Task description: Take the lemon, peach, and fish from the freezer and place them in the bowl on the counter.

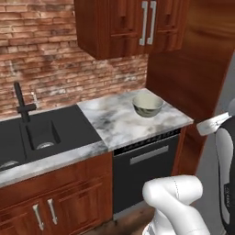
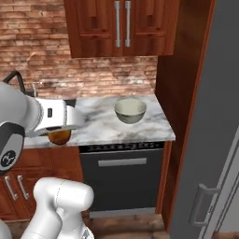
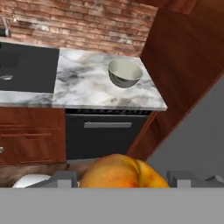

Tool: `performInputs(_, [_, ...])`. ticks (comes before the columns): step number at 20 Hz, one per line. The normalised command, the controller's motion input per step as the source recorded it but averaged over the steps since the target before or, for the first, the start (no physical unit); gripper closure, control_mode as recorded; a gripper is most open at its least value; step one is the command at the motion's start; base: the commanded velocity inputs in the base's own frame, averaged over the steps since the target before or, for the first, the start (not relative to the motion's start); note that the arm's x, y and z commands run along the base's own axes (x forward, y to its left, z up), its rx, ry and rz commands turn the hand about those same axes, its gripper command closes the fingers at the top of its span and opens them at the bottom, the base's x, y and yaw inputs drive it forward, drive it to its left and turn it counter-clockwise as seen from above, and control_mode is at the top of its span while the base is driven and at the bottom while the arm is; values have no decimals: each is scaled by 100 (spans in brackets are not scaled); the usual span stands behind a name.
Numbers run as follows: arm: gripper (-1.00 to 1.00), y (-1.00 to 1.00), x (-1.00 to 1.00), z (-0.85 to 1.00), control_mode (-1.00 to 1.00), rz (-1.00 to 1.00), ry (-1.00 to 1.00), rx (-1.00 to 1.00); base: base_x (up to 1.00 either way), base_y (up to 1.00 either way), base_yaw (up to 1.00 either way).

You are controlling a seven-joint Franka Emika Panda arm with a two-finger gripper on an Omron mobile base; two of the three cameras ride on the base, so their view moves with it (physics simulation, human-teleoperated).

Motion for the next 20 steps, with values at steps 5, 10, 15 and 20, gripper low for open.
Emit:
performInputs(5, [100,0,0,0,100,0,0,0,67,26,-17])
performInputs(10, [100,0,0,0,100,0,0,0,85,31,-7])
performInputs(15, [100,0,0,0,100,0,0,0,70,1,-1])
performInputs(20, [100,0,0,0,100,0,0,0,71,0,0])
